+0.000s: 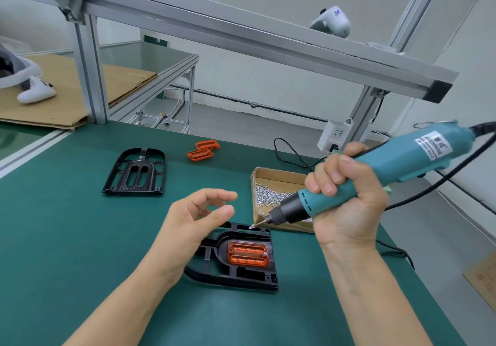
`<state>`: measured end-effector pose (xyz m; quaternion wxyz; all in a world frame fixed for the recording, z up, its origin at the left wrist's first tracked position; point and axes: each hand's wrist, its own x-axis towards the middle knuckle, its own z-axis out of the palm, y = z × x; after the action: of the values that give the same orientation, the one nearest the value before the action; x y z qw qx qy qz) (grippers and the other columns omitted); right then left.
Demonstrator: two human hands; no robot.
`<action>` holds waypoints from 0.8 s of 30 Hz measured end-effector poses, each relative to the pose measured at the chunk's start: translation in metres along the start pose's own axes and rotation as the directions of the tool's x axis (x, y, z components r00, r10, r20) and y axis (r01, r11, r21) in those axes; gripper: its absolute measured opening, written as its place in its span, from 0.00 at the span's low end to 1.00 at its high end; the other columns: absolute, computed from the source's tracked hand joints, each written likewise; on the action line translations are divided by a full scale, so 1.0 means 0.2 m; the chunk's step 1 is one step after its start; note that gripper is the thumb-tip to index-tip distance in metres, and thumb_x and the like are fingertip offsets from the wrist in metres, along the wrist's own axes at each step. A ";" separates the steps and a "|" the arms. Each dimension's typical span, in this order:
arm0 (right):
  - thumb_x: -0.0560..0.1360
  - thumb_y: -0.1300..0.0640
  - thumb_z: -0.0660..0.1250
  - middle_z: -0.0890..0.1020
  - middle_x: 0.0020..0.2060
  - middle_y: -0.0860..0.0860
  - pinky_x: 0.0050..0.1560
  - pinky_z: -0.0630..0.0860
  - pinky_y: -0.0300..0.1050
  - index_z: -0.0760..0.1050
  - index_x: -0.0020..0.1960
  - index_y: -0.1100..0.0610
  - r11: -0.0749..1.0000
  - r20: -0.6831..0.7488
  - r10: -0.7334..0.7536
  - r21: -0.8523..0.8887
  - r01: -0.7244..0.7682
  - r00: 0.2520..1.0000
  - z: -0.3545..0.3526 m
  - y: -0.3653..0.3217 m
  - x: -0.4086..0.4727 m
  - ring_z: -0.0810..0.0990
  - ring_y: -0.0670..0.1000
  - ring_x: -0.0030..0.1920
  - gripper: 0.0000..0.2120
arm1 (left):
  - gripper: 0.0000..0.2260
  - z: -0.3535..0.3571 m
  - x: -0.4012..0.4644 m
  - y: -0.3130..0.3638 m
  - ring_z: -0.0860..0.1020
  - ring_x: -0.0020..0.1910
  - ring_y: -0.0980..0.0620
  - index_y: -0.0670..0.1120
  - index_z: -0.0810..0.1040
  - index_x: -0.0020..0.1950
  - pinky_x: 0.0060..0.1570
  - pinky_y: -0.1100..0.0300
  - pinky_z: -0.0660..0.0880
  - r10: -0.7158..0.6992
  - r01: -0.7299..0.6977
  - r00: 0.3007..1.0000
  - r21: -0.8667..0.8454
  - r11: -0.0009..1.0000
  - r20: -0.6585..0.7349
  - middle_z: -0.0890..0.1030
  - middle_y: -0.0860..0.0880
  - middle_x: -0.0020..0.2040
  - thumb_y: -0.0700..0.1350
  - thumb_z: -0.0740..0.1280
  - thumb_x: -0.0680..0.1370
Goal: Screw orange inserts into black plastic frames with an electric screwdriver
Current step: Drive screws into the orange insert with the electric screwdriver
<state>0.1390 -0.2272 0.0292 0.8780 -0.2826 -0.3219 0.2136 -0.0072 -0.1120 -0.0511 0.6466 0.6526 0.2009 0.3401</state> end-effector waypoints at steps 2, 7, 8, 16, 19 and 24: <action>0.67 0.66 0.59 0.66 0.24 0.47 0.27 0.67 0.37 0.71 0.40 0.52 0.998 0.006 0.046 -0.035 -0.046 0.999 0.00 0.05 0.00 0.65 0.45 0.22 0.10 | 0.17 -0.07 -0.01 -0.02 0.70 0.61 0.66 0.62 0.80 0.52 0.65 0.61 0.64 0.002 0.012 0.998 0.220 0.975 -0.063 0.79 0.61 0.58 0.57 0.74 0.64; 0.67 0.68 0.60 0.66 0.25 0.48 0.27 0.67 0.38 0.71 0.41 0.53 0.979 0.036 0.154 -0.138 -0.148 0.987 0.00 0.18 -0.01 0.65 0.46 0.22 0.10 | 0.38 -0.09 -0.04 -0.11 0.43 0.68 0.76 0.66 0.67 0.65 0.73 0.56 0.39 -0.052 -0.138 0.971 0.720 0.680 0.235 0.60 0.71 0.69 0.72 0.67 0.56; 0.66 0.68 0.61 0.66 0.25 0.49 0.27 0.66 0.38 0.71 0.41 0.53 0.974 0.041 0.164 -0.166 -0.155 0.986 0.00 0.20 -0.01 0.64 0.47 0.22 0.10 | 0.40 -0.08 -0.04 -0.13 0.42 0.69 0.74 0.64 0.66 0.68 0.73 0.55 0.36 -0.066 -0.149 0.967 0.762 0.630 0.244 0.57 0.70 0.70 0.71 0.69 0.57; 0.60 0.59 0.69 0.67 0.25 0.49 0.27 0.67 0.39 0.72 0.40 0.53 0.940 0.083 0.243 -0.264 -0.214 0.966 0.01 0.29 0.00 0.65 0.48 0.21 0.10 | 0.45 -0.08 -0.02 -0.19 0.44 0.74 0.64 0.60 0.59 0.74 0.73 0.58 0.40 -0.078 -0.160 0.967 0.817 0.555 0.242 0.54 0.63 0.75 0.67 0.73 0.62; 0.62 0.63 0.68 0.68 0.24 0.50 0.27 0.67 0.39 0.72 0.39 0.52 0.933 0.083 0.247 -0.288 -0.214 0.965 0.00 0.31 0.00 0.65 0.48 0.21 0.09 | 0.44 -0.08 -0.02 -0.20 0.47 0.73 0.63 0.60 0.59 0.74 0.71 0.62 0.43 -0.050 -0.178 0.968 0.813 0.555 0.246 0.55 0.64 0.75 0.66 0.73 0.62; 0.66 0.67 0.63 0.67 0.24 0.51 0.27 0.67 0.39 0.71 0.40 0.54 0.921 0.072 0.247 -0.327 -0.212 0.966 0.00 0.33 0.01 0.64 0.49 0.21 0.09 | 0.44 -0.08 -0.01 -0.21 0.48 0.73 0.64 0.60 0.59 0.74 0.69 0.64 0.43 -0.026 -0.196 0.967 0.801 0.565 0.255 0.55 0.63 0.75 0.66 0.73 0.62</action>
<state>0.1271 -0.1770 -0.0123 0.7707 -0.4431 -0.3652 0.2762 -0.0138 -0.0985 -0.0935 0.2718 0.9223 0.2248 0.1582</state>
